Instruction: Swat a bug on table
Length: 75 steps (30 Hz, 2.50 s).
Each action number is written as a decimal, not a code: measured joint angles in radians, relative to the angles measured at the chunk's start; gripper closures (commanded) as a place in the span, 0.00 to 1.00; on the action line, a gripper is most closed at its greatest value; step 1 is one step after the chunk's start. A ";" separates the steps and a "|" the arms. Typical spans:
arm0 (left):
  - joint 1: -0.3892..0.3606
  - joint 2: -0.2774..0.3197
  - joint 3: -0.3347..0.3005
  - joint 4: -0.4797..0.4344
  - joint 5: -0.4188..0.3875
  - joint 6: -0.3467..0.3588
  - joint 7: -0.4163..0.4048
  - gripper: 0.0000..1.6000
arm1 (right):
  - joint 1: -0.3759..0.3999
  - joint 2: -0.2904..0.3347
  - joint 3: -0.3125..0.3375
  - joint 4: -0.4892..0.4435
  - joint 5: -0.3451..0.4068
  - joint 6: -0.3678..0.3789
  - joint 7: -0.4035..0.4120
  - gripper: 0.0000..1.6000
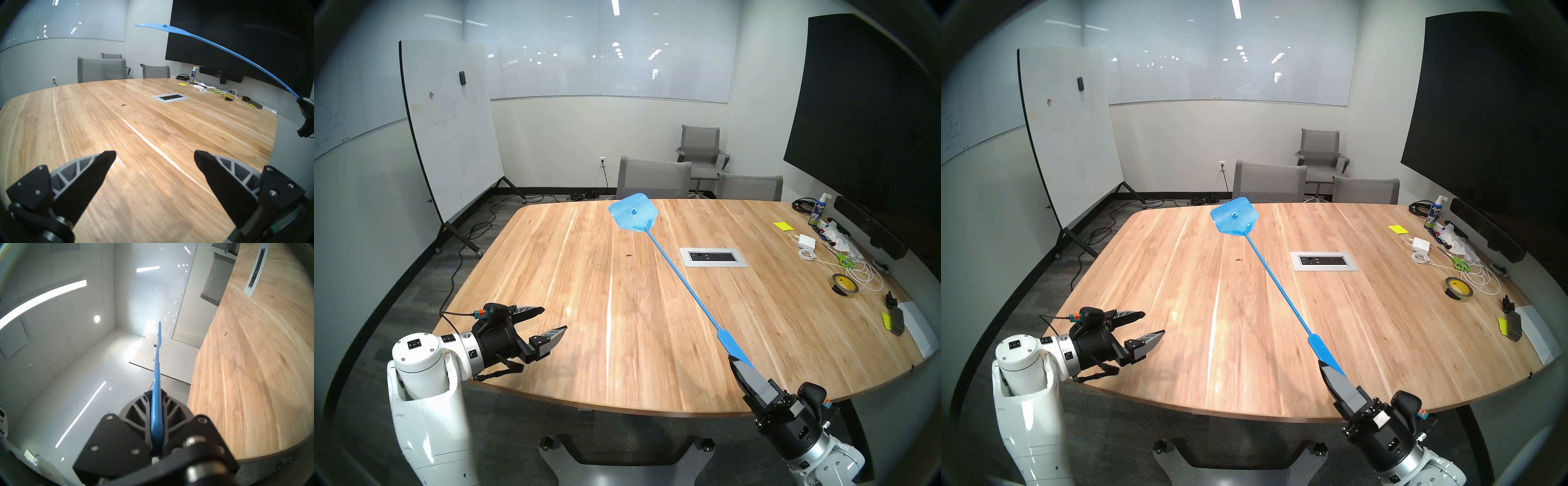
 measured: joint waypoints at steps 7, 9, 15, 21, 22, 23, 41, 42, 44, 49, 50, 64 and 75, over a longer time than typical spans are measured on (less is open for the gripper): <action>0.000 0.000 0.000 0.000 0.000 0.000 0.000 0.00 | 0.029 -0.008 -0.014 -0.007 0.036 0.036 -0.042 1.00; 0.000 0.000 0.000 0.000 0.000 0.000 0.000 0.00 | 0.036 -0.010 -0.017 -0.007 0.043 0.044 -0.051 1.00; 0.000 0.000 0.000 0.000 0.000 0.000 0.000 0.00 | 0.057 -0.016 -0.033 -0.010 0.061 0.066 -0.081 1.00; 0.000 0.000 0.000 0.000 0.000 0.000 0.000 0.00 | 0.080 -0.028 -0.048 -0.013 0.081 0.081 -0.110 1.00; 0.000 0.000 0.000 0.000 0.000 0.000 0.000 0.00 | 0.083 -0.030 -0.049 -0.015 0.085 0.083 -0.114 1.00; 0.000 0.000 0.000 0.000 0.000 0.000 0.000 0.00 | 0.086 -0.031 -0.050 -0.016 0.087 0.084 -0.116 1.00; 0.000 0.000 0.000 0.000 0.000 0.000 0.000 0.00 | 0.145 -0.059 -0.046 -0.027 0.154 0.118 -0.157 1.00; 0.000 0.000 0.000 0.000 0.000 0.000 0.000 0.00 | 0.147 -0.059 -0.046 -0.027 0.156 0.119 -0.159 1.00; 0.000 0.000 0.000 0.000 0.000 0.000 0.000 0.00 | 0.155 -0.063 -0.047 -0.029 0.162 0.122 -0.169 1.00; 0.000 0.000 0.000 0.000 0.000 0.000 0.000 0.00 | 0.171 -0.070 -0.060 -0.031 0.166 0.125 -0.192 1.00; 0.000 0.000 0.000 0.000 0.000 0.000 0.000 0.00 | 0.175 -0.072 -0.066 -0.031 0.166 0.125 -0.198 1.00; 0.000 0.000 0.000 0.000 0.000 0.000 0.000 0.00 | 0.227 -0.100 -0.140 -0.005 0.108 0.080 -0.253 1.00; 0.000 0.000 0.000 0.000 0.000 0.000 0.000 0.00 | 0.273 -0.112 -0.151 0.026 0.111 0.068 -0.277 1.00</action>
